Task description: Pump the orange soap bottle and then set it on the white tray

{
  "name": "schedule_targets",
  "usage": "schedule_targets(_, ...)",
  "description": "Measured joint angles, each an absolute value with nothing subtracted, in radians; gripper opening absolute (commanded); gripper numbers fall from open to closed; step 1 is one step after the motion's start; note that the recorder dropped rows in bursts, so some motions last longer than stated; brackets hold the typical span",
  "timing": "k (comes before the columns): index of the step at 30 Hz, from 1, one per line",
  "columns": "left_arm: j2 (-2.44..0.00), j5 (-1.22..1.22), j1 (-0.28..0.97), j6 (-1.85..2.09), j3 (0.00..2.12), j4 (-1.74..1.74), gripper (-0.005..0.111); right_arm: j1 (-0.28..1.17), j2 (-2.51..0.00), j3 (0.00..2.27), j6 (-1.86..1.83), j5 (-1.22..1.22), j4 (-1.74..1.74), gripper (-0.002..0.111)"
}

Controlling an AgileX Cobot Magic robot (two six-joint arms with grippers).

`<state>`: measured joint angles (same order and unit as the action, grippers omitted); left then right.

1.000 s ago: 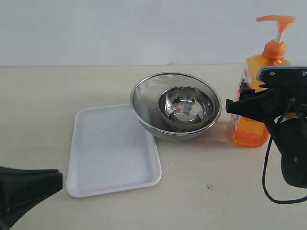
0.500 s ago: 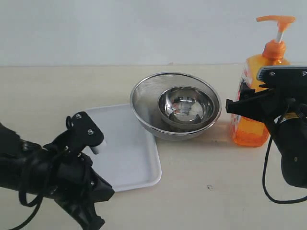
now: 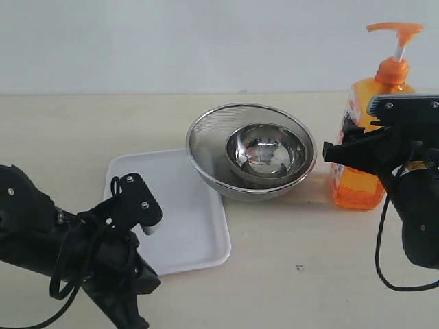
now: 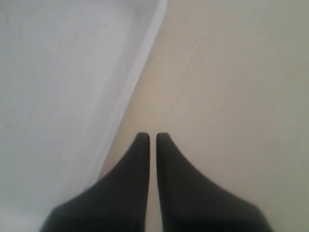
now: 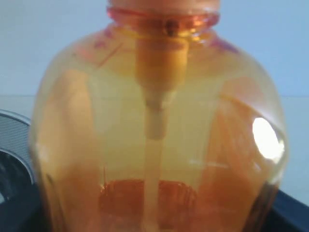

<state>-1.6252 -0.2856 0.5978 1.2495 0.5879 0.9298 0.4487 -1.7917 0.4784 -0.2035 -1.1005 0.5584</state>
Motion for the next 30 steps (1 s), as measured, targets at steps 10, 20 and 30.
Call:
schedule_targets(10,-1.714,-0.239,0.598,1.232,0.589,0.896,0.005,0.449,-1.792,0.478,-0.203,-1.100,0.558,0.000)
schedule_targets(20,-1.716,-0.162,0.594,1.231,0.589,0.889,0.005,0.449,-1.792,0.478,-0.203,-1.100,0.558,0.000)
schedule_targets(30,-1.716,-0.116,0.546,1.231,0.589,0.889,0.005,0.449,-1.792,0.478,-0.203,-1.099,0.558,0.000)
